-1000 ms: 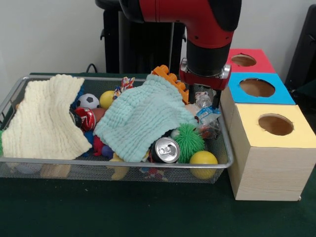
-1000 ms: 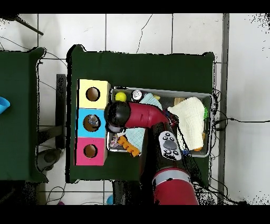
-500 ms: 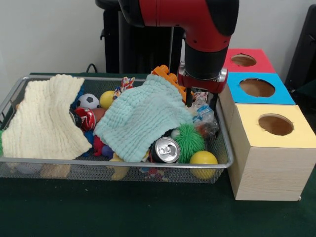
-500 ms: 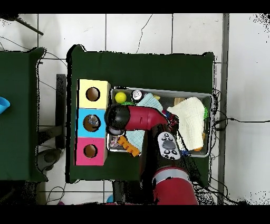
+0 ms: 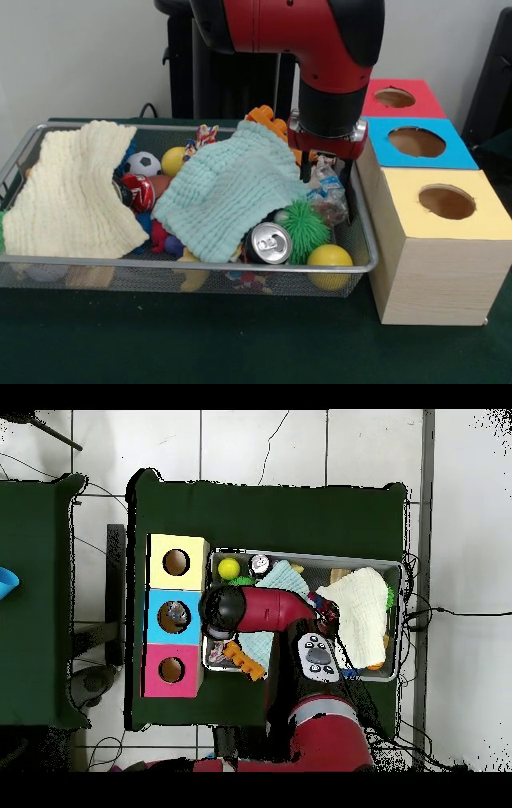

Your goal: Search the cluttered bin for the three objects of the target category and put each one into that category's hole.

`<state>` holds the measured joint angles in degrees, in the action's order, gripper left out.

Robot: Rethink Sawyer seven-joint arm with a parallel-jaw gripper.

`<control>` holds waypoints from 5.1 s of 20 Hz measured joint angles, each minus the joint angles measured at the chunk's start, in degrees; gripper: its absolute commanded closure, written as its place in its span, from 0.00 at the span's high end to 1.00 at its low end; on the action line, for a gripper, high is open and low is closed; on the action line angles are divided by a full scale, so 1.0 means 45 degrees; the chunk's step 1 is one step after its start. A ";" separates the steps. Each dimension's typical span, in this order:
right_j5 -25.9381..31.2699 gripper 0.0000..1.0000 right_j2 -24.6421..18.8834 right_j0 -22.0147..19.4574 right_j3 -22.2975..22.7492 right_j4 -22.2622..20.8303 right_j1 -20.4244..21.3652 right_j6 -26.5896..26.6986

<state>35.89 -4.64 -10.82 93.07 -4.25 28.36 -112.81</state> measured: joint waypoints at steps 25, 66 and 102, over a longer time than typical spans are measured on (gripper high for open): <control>-0.1105 0.00 -0.0658 -0.0343 0.1200 0.0005 0.1177 0.0000; 0.3633 0.00 -0.1213 -0.0459 0.1301 0.3658 0.4019 0.0000; 0.3377 0.00 -0.1914 -0.0122 0.2596 0.5481 0.2390 0.0000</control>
<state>51.08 -13.25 -11.37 104.75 20.42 39.12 -112.81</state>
